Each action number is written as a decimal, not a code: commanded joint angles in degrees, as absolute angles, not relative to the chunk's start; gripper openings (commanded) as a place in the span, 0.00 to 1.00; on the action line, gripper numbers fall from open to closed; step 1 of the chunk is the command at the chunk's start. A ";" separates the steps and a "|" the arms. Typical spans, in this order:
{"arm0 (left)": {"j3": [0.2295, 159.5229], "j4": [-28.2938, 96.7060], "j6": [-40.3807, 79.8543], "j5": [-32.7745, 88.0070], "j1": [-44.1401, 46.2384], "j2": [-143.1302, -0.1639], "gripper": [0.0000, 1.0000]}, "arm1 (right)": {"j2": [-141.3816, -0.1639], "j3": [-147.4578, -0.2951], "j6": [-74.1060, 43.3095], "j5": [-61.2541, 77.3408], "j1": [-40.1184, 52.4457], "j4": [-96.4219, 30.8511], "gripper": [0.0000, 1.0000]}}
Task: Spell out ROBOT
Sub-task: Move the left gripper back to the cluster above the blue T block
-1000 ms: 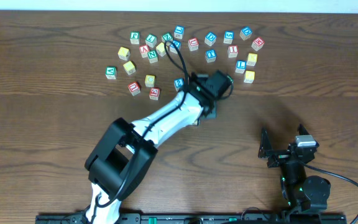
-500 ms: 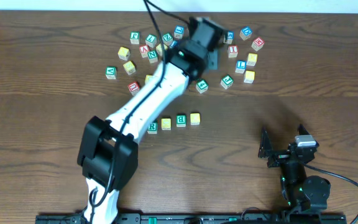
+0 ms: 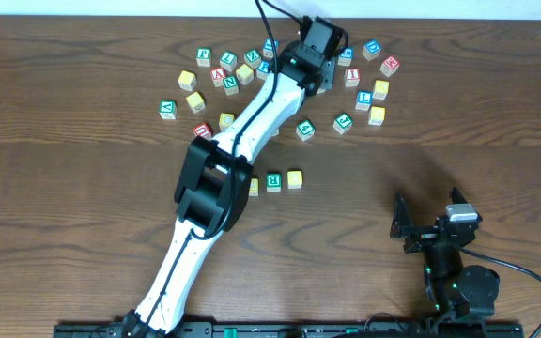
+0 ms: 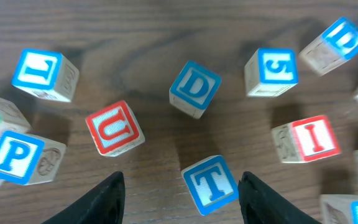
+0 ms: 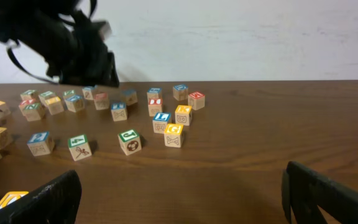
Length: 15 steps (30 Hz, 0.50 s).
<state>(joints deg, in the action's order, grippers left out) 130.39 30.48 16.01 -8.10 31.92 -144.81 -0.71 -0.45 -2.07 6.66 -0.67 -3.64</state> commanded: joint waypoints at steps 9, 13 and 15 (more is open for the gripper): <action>132.79 29.69 15.38 -9.52 32.47 -145.71 0.58 | -0.38 -0.32 -1.21 6.59 -0.43 -3.84 0.99; 132.55 28.97 15.73 -9.52 32.49 -145.86 0.58 | -0.38 -0.32 -1.21 6.59 -0.43 -3.84 0.99; 132.51 28.14 15.73 -9.52 32.49 -146.10 0.58 | -0.38 -0.32 -1.21 6.59 -0.43 -3.84 0.99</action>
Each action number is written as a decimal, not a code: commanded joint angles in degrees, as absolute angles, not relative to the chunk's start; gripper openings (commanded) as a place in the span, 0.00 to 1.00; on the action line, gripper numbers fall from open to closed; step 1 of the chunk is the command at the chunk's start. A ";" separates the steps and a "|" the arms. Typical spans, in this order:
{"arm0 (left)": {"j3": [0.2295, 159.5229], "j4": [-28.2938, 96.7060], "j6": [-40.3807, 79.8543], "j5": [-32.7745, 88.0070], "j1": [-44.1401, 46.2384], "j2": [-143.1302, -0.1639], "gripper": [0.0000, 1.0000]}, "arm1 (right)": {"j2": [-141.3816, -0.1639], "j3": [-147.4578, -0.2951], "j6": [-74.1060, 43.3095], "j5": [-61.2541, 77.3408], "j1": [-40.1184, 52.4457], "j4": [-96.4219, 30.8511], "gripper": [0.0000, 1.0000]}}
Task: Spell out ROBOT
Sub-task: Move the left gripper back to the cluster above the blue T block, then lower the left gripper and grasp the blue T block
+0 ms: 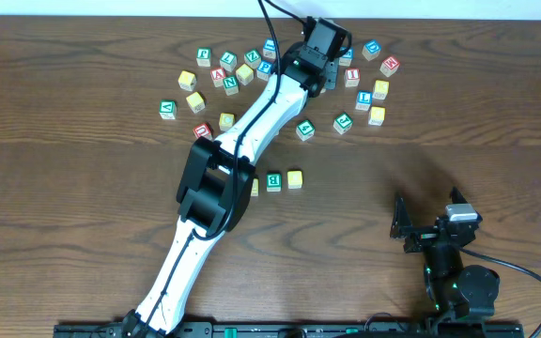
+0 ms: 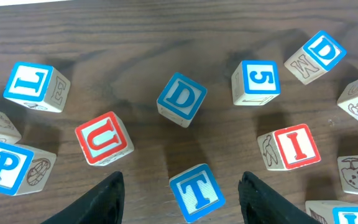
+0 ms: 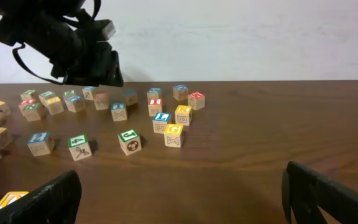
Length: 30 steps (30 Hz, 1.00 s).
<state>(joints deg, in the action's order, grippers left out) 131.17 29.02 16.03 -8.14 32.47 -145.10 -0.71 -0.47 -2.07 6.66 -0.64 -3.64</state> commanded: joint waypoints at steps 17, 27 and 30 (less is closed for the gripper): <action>132.51 27.07 17.45 -9.54 33.19 -150.47 0.58 | -0.38 -0.32 -1.21 6.59 -0.43 -3.84 0.99; 132.51 27.77 17.43 -9.58 33.85 -152.09 0.50 | -0.38 -0.32 -1.21 6.59 -0.43 -3.84 0.99; 132.51 27.73 17.43 -9.76 33.95 -152.05 0.39 | -0.38 -0.32 -1.21 6.59 -0.43 -3.84 0.99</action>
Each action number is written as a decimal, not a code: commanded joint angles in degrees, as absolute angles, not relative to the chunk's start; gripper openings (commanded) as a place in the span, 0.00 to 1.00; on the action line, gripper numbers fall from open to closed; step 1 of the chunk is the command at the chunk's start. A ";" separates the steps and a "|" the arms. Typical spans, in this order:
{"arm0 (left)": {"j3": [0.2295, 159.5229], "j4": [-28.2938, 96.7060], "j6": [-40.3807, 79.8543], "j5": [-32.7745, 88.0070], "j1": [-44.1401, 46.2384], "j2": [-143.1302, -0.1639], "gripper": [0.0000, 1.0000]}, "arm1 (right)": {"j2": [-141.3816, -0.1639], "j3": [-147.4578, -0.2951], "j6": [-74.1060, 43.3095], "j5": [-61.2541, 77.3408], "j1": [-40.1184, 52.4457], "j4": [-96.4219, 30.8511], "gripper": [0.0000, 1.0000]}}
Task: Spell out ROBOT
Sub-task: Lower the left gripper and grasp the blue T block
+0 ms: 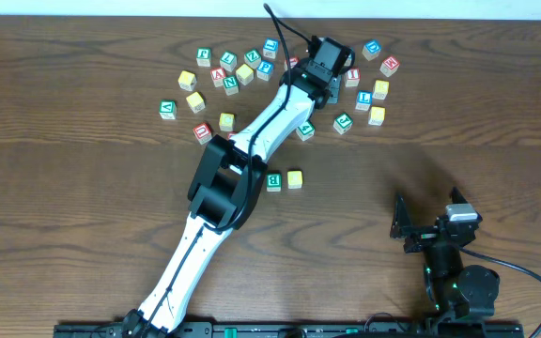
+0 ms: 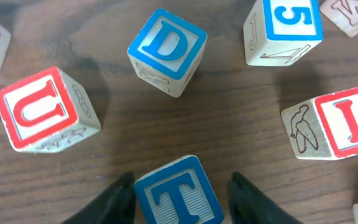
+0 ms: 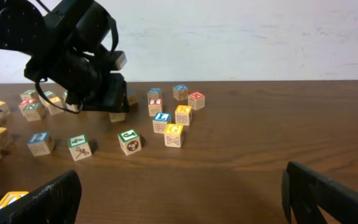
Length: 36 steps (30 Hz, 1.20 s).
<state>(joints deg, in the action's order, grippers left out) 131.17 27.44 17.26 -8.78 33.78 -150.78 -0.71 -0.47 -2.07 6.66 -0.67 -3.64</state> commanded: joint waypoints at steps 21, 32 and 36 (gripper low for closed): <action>132.51 44.29 17.67 -9.47 34.50 -132.31 0.19 | -0.38 -0.32 -1.21 6.59 -0.43 -3.84 0.99; 131.59 75.64 28.49 -8.01 40.01 -120.99 0.12 | -0.36 -0.32 -1.21 6.59 -0.43 -3.84 0.99; 126.15 77.12 30.79 -8.01 42.92 -120.99 0.11 | -0.38 -0.32 -1.21 6.59 -0.43 -3.84 0.99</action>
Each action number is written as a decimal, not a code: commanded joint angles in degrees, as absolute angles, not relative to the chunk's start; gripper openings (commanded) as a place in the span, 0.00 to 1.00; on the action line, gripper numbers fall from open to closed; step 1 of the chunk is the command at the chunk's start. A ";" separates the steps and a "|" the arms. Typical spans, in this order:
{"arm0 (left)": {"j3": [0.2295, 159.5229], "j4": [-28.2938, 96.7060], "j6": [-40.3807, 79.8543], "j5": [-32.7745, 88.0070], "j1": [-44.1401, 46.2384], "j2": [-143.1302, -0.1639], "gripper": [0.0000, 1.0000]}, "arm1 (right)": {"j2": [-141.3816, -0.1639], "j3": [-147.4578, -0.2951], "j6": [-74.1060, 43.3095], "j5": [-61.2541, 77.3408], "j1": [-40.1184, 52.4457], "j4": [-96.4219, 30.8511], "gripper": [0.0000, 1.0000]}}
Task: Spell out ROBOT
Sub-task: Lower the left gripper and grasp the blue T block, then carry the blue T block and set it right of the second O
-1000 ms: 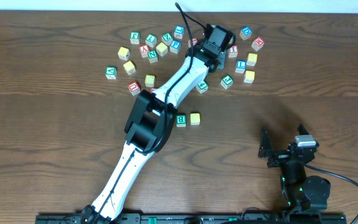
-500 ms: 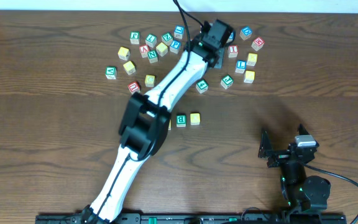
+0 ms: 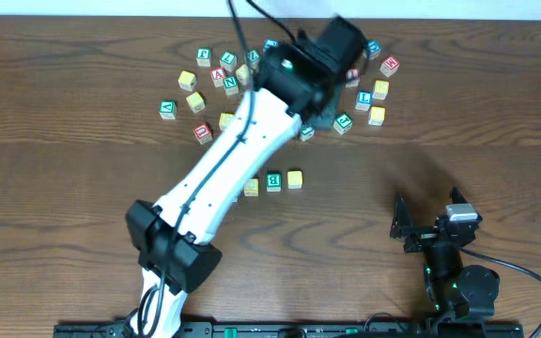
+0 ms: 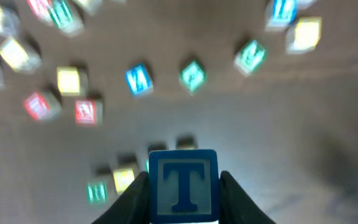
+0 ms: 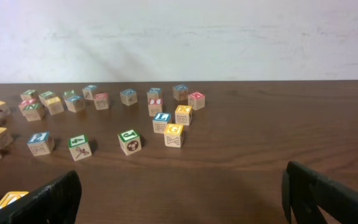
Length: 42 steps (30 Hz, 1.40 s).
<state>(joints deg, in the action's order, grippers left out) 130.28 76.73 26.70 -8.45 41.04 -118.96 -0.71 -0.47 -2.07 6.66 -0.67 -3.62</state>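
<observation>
A wooden block with a blue T (image 4: 183,182) is pinched between the black fingers of my left gripper (image 4: 183,193), which is shut on it and raised high above the table. From overhead the left gripper (image 3: 334,45) is a blur over the back cluster of blocks. A short row stands mid-table: a green-lettered block (image 3: 273,181) with a yellow block (image 3: 294,178) to its right and another yellow one (image 3: 253,188) to its left, half under the arm. My right gripper (image 5: 179,205) rests open and empty at the near right.
Loose letter blocks lie scattered along the table's far side, a group at back left (image 3: 219,75) and a group at back right (image 3: 374,92). The left wrist view is motion-blurred. My white left arm (image 3: 224,160) crosses the table's middle diagonally.
My left gripper stood low at the table with its fingers either side of the T block. Now it is shut on that block and holds it high above the table. The right arm has not moved.
My left gripper hung open over the back cluster, the T block between its fingers below, with U, D, 5 and I blocks around. It then stood lower, close round the T block. Now the T block is off the table in its grip.
</observation>
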 commanded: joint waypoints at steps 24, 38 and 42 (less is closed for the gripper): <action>87.15 37.60 40.40 -6.70 47.18 -121.10 0.11 | -0.38 -0.32 -1.21 6.59 -0.43 -3.84 0.99; 86.56 38.17 41.06 -3.60 47.22 -121.10 0.28 | -0.38 -0.32 -1.21 6.59 -0.43 -3.84 0.99; 86.56 38.26 41.06 -3.42 47.22 -121.10 0.38 | -0.38 -0.32 -1.21 6.59 -0.43 -3.84 0.99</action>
